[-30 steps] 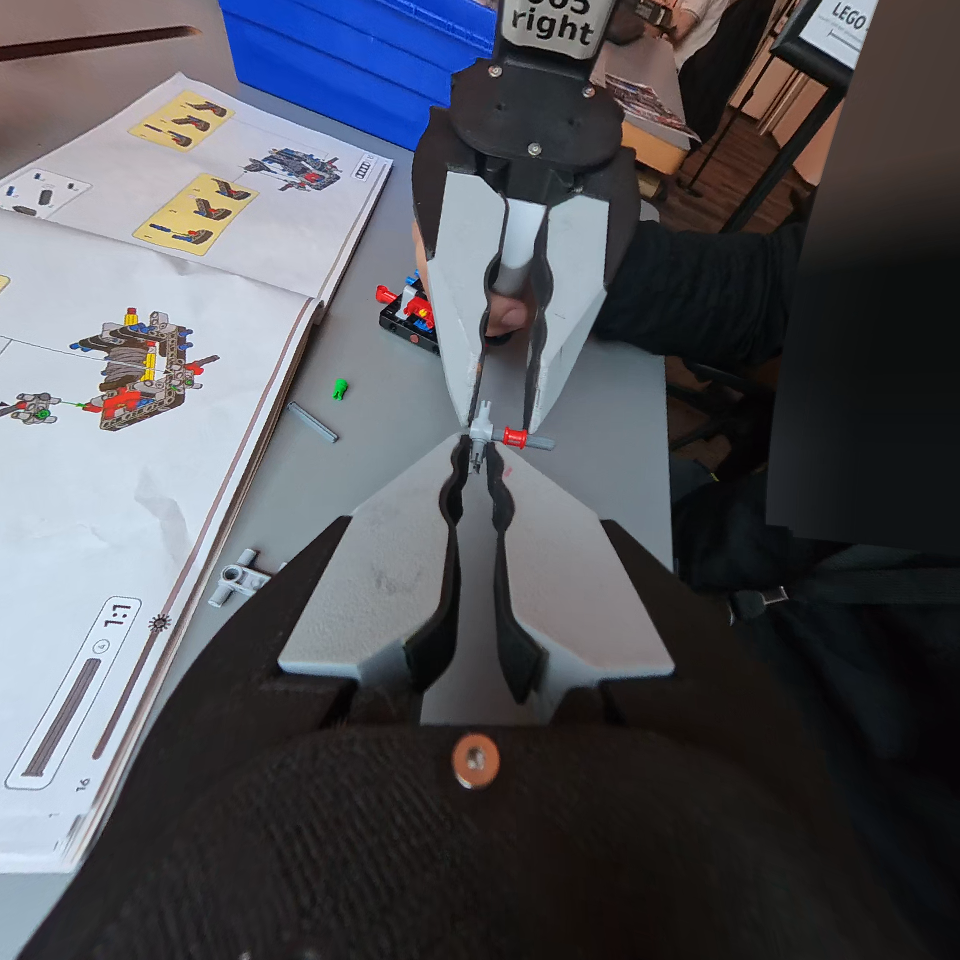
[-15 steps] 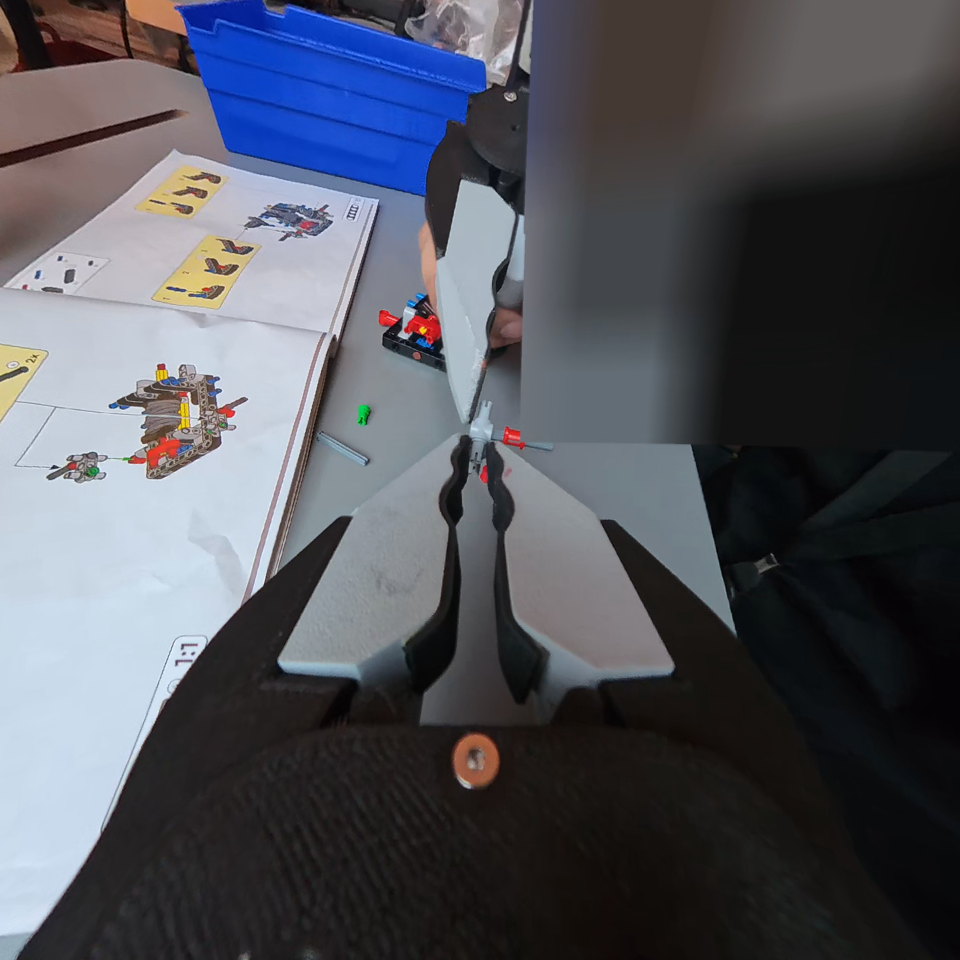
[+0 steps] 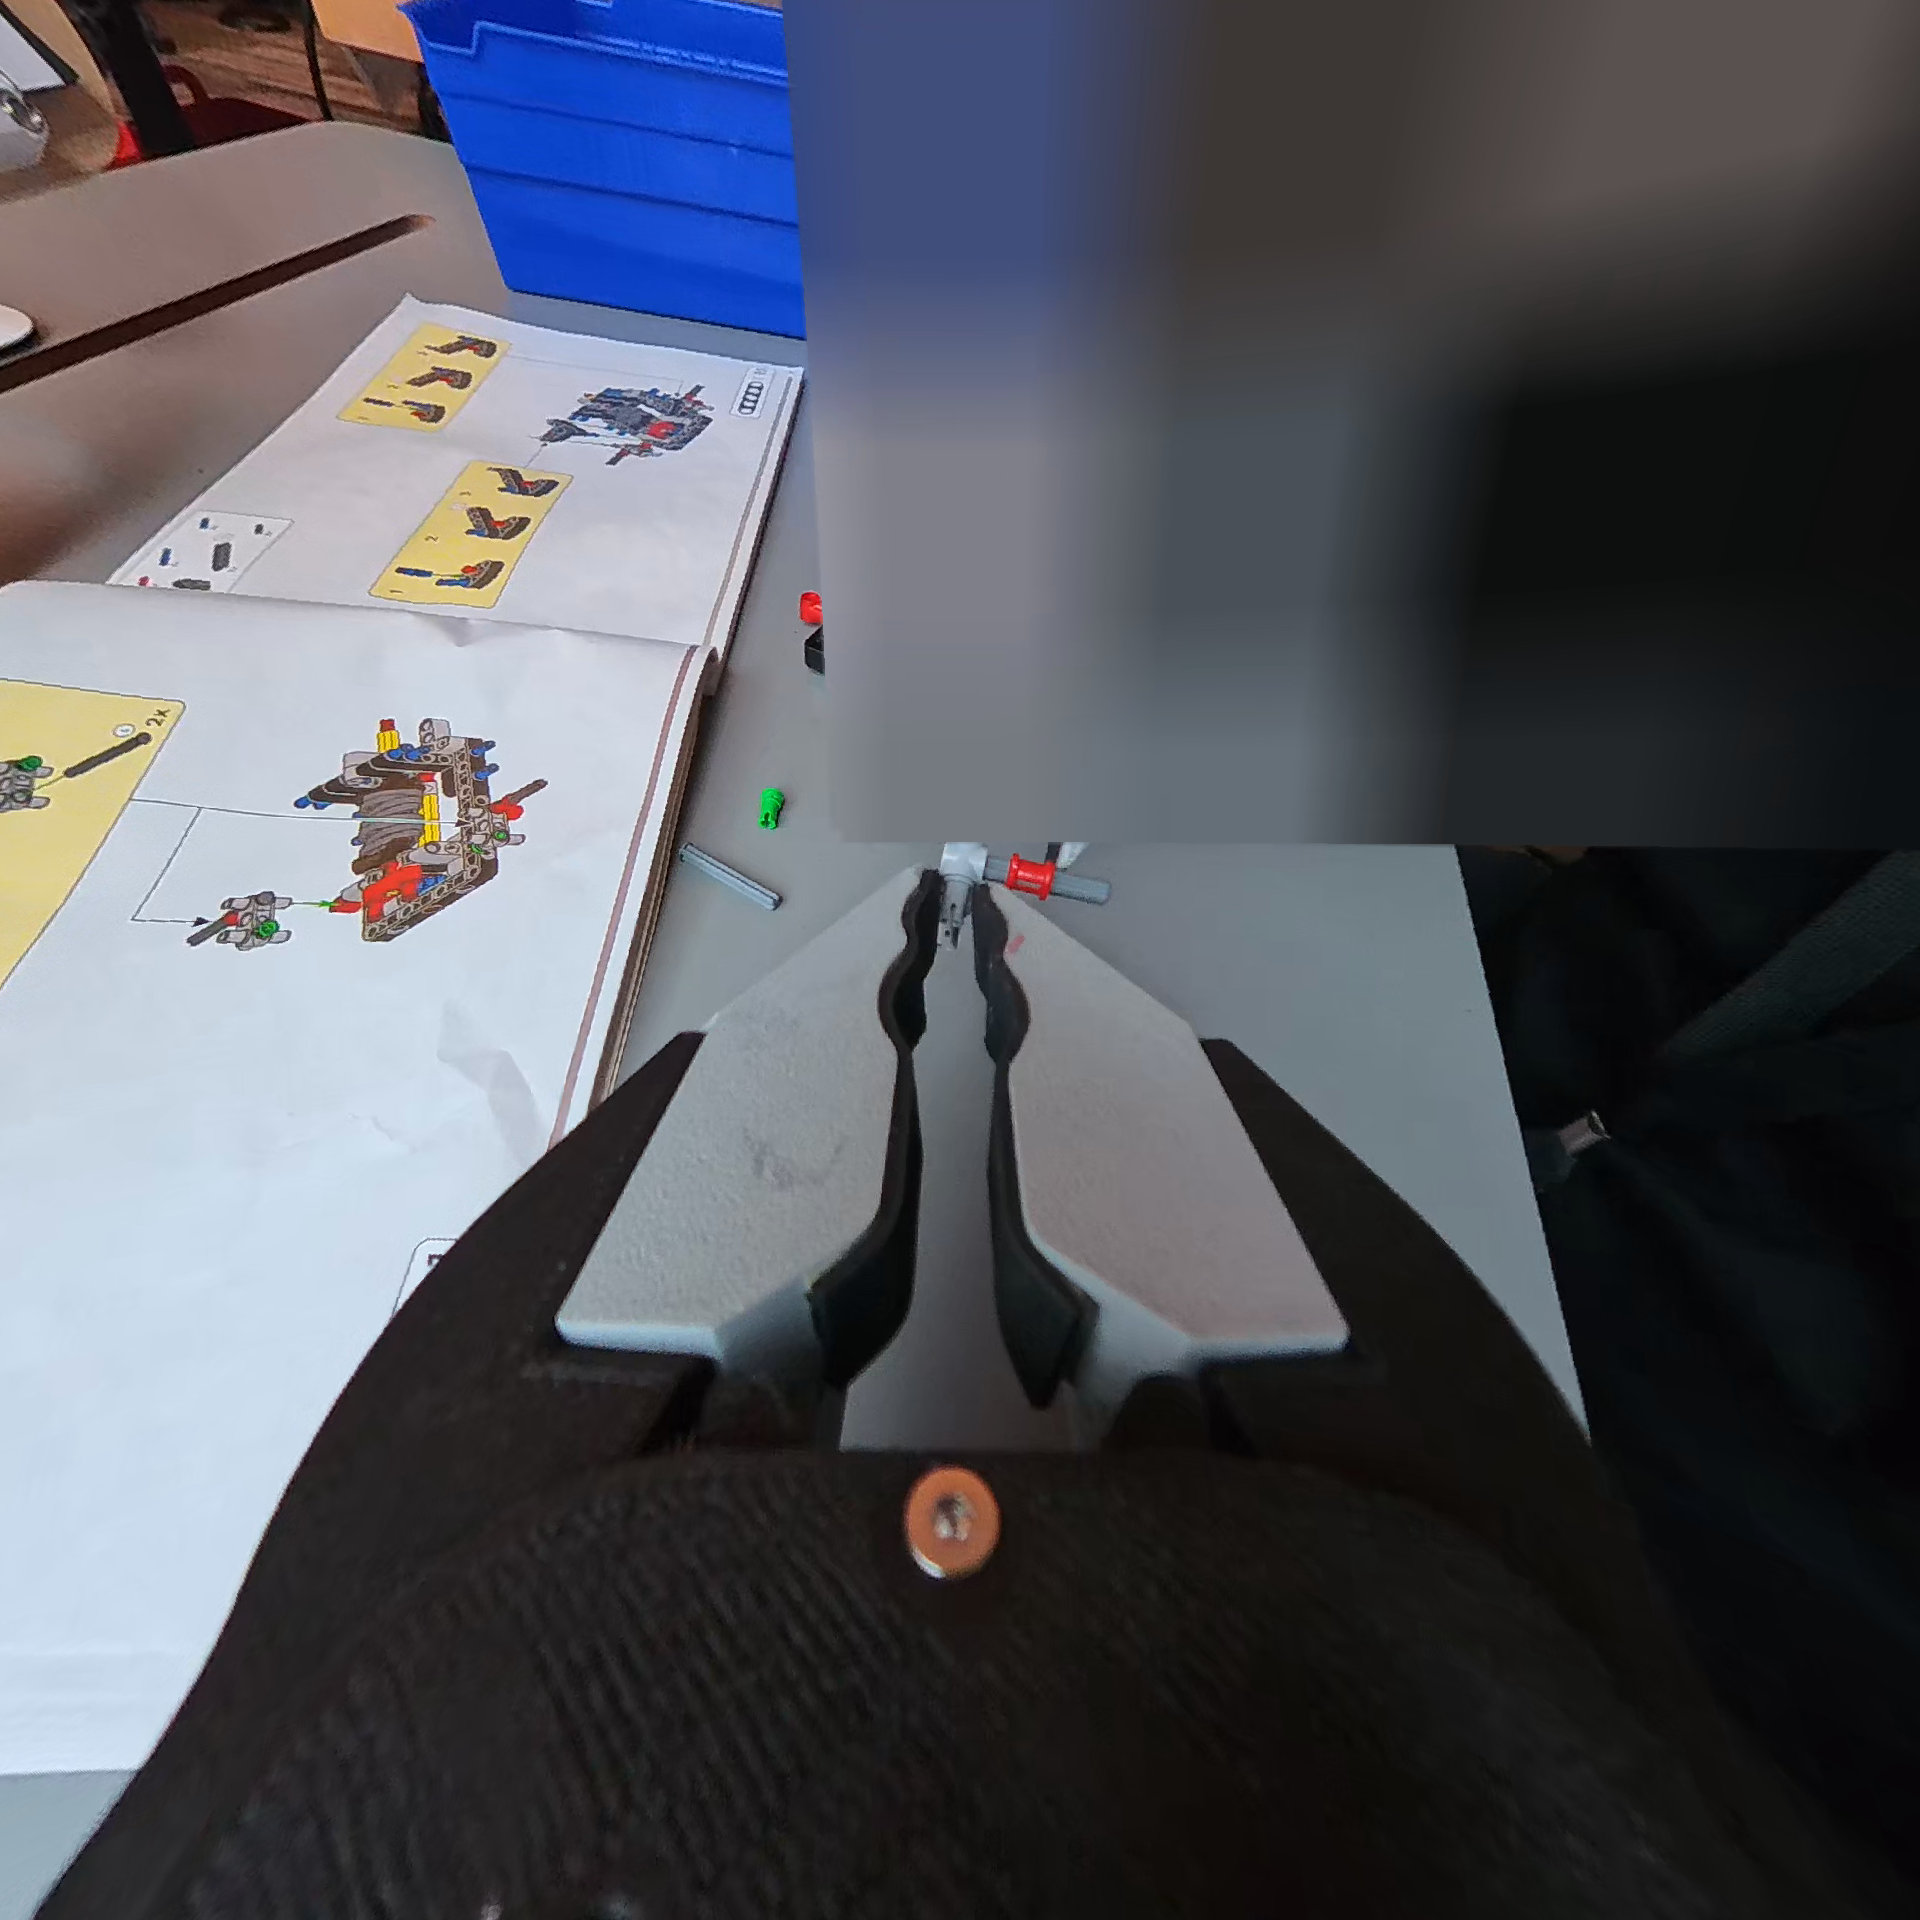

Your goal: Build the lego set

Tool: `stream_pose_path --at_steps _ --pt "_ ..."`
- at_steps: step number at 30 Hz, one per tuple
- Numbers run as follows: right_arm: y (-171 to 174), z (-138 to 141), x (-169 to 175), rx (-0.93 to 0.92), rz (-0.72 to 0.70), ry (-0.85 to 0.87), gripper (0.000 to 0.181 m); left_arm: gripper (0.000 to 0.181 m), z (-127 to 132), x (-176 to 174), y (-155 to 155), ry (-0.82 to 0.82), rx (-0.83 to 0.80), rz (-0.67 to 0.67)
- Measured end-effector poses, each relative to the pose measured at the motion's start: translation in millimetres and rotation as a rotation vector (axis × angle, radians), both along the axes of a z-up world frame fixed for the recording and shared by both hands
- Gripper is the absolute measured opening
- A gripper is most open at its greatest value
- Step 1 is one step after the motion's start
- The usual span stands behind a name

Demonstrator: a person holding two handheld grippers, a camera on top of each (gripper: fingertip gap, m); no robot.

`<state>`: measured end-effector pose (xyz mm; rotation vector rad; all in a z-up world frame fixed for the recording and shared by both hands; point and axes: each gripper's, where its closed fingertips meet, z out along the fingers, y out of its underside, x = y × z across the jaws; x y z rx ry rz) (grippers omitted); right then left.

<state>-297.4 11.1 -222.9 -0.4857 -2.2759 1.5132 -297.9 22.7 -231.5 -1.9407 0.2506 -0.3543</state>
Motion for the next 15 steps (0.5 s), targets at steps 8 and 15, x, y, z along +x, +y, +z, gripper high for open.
stream_pose_path --at_steps 8,15 --pt "6.1 1.7 -2.8 -0.007 -0.022 0.012 0.018 0.004 5.3 -4.5 -0.9 -0.005 0.032 0.022" --pt "3.3 -0.9 -0.4 0.001 -0.002 0.005 0.021 0.004 1.2 -3.6 -0.1 0.024 0.017 0.025"
